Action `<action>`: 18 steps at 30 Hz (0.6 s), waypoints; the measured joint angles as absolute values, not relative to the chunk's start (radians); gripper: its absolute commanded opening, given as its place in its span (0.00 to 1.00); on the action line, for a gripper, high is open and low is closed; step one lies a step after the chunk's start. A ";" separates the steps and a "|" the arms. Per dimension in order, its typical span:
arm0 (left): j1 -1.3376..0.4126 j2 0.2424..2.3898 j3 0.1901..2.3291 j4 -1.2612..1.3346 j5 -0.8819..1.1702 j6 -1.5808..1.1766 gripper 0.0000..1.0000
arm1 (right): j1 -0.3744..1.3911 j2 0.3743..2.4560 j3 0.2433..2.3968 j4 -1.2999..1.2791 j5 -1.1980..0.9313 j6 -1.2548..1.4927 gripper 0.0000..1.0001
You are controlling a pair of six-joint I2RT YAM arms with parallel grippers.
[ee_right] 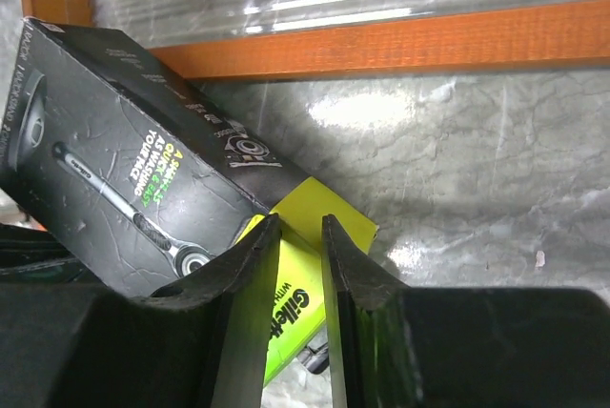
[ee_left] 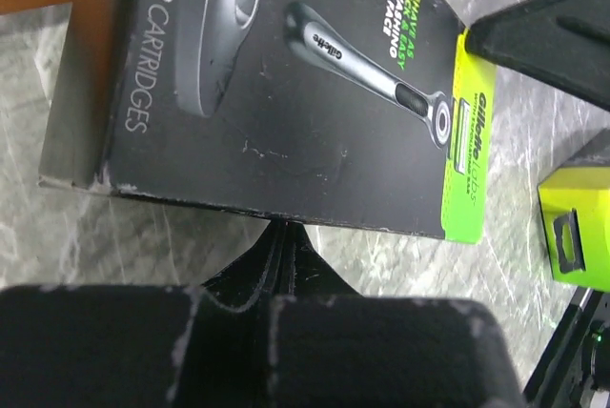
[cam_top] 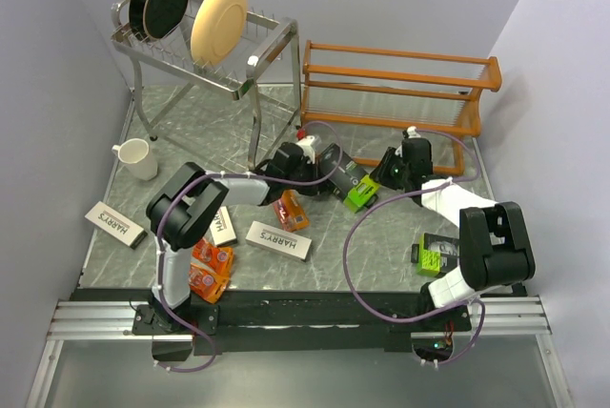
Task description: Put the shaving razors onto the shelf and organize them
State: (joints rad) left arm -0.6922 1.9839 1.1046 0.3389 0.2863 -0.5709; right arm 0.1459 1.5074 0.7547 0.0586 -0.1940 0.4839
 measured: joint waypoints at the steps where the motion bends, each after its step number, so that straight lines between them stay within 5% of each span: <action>1: -0.692 1.991 1.119 0.330 0.284 -0.572 0.01 | 0.144 1.507 0.750 0.068 -0.194 0.496 0.32; 18: -0.671 2.030 1.297 0.330 0.178 -0.570 0.01 | 0.183 1.514 0.760 0.080 -0.257 0.633 0.32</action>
State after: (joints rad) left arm -0.6708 2.0296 1.2972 0.3302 0.1776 -0.5701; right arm 0.1825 1.5139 0.7605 0.0803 -0.2565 0.6331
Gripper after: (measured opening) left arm 0.015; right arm 0.309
